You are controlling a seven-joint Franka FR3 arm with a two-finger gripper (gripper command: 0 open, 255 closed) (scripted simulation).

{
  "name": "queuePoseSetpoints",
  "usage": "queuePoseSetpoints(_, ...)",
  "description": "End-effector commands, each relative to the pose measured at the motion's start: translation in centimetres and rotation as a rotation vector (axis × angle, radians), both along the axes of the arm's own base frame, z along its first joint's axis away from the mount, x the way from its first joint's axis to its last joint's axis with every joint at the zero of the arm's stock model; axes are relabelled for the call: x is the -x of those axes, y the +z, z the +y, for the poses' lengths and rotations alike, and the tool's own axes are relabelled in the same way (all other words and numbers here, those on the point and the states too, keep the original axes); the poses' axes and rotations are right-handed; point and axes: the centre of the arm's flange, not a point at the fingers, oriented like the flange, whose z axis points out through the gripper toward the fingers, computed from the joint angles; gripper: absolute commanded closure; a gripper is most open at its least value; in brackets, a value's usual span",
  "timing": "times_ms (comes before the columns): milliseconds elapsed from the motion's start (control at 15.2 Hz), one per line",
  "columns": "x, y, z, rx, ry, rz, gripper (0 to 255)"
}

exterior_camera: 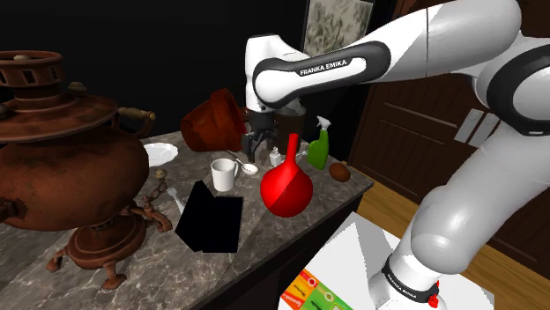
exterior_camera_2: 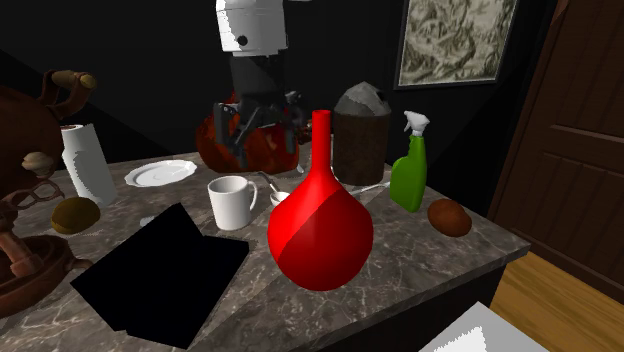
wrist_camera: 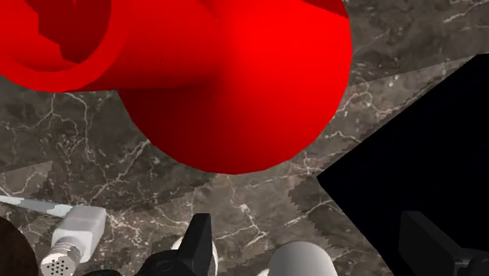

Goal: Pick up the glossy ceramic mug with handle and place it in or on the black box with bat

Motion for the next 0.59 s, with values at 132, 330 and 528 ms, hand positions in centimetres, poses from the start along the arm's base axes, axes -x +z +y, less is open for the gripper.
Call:
queuePoseSetpoints(132,-4.6,-2.6,2.1,0.001,-0.008,0.002,0)
queuePoseSetpoints(330,-7.8,-4.5,3.5,0.002,-0.014,0.003,0)
queuePoseSetpoints(528,-11.0,-6.5,5.0,0.003,-0.020,0.005,0)
